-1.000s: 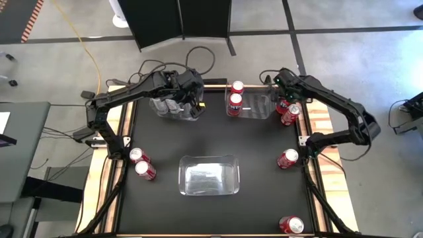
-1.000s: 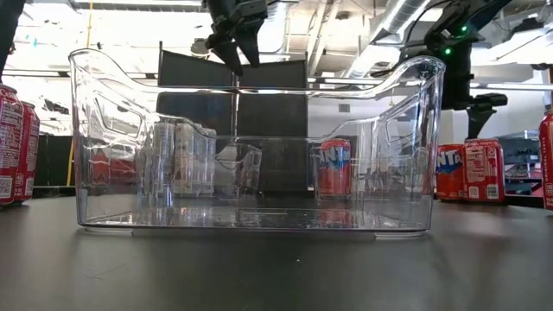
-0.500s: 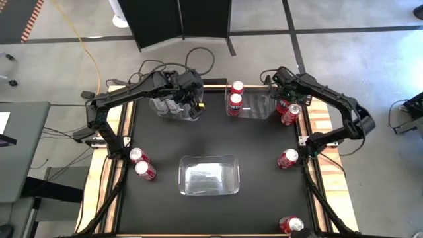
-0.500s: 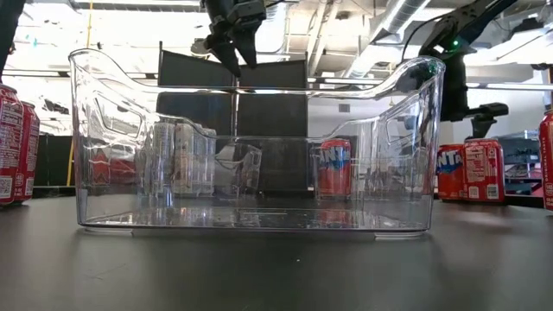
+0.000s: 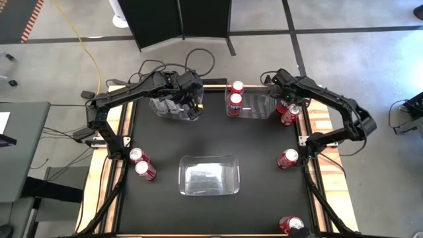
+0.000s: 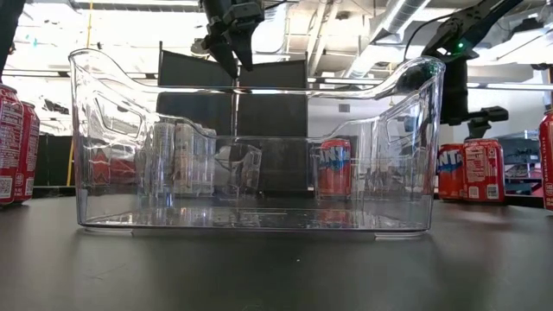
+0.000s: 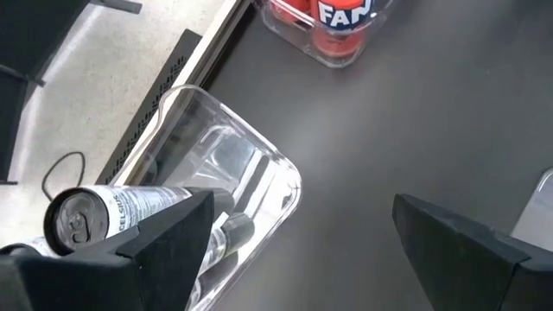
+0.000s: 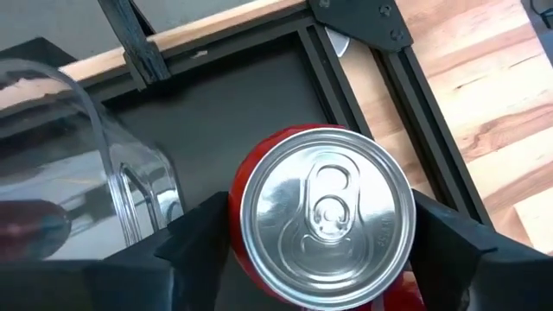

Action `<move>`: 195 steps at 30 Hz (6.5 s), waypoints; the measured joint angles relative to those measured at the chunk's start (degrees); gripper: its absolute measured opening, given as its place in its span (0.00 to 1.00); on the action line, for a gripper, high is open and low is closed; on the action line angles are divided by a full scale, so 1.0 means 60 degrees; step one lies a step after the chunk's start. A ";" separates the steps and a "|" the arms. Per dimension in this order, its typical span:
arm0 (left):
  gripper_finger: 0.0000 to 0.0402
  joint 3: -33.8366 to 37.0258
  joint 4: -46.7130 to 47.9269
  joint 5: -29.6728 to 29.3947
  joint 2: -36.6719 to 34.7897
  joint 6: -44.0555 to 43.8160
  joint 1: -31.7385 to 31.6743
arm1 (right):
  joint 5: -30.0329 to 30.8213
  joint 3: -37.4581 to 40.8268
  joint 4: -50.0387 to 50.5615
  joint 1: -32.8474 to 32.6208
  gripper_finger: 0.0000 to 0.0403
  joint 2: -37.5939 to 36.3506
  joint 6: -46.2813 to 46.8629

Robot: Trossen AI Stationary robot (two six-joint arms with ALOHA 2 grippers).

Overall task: Sort soda cans
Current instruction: Put the top red soda can into the top right transparent bin, then put the red soda can into the top right transparent bin

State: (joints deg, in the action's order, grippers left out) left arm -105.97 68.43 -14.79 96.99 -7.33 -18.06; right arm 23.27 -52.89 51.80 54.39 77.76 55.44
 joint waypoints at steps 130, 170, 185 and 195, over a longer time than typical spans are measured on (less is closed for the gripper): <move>0.88 0.2102 -0.6438 -0.0671 0.0273 -0.2061 0.5911 | -0.4421 -0.3466 0.3369 -1.5276 0.97 -0.0986 0.5181; 0.88 0.2091 -0.9315 -0.2426 0.1038 -0.3881 0.7118 | -0.6136 -0.3470 0.1091 -1.8334 0.97 0.0223 0.7865; 0.88 0.2091 -0.8234 -0.2333 0.1038 -0.3184 0.7104 | -0.5392 -0.3475 0.0750 -1.9218 0.97 0.1951 0.6309; 0.88 0.2091 -0.8069 -0.2334 0.1038 -0.3134 0.7082 | -0.5390 -0.3477 -0.0002 -1.9385 0.97 0.2654 0.6510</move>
State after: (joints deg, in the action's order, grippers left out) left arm -93.43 20.01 -28.79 103.22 -26.14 24.43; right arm -9.07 -73.76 51.79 -61.92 93.68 94.50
